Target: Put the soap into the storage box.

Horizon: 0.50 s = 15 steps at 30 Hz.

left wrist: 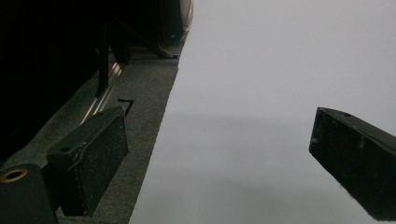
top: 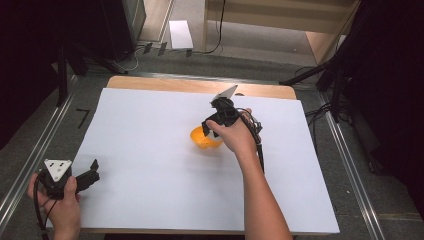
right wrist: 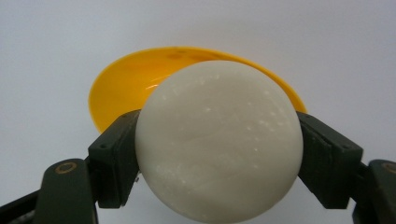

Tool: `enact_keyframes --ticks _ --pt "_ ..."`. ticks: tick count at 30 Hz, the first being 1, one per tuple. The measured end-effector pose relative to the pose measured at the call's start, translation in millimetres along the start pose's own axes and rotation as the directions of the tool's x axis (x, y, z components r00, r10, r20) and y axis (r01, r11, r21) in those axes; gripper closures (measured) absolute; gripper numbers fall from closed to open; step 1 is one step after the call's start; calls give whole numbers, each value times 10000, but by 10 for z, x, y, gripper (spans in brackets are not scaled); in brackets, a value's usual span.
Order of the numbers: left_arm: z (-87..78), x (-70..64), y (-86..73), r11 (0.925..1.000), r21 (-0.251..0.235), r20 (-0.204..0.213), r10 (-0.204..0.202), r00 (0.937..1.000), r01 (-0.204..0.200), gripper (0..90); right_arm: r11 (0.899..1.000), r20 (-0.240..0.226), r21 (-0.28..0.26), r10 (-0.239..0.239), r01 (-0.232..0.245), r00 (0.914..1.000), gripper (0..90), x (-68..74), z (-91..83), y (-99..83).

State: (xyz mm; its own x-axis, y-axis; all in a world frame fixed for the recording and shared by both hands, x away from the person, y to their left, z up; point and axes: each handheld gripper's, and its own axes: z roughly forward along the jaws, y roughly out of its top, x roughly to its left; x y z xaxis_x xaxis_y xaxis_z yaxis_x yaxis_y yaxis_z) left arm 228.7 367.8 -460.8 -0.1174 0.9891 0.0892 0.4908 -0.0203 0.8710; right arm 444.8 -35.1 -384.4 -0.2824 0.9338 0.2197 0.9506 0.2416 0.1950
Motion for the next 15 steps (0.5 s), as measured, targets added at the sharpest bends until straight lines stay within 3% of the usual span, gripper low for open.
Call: enact_keyframes --ticks 15 --pt "2 0 0 10000 -8 34 -38 10000 38 53 9997 255 229 -116 110 9996 235 92 158 62"
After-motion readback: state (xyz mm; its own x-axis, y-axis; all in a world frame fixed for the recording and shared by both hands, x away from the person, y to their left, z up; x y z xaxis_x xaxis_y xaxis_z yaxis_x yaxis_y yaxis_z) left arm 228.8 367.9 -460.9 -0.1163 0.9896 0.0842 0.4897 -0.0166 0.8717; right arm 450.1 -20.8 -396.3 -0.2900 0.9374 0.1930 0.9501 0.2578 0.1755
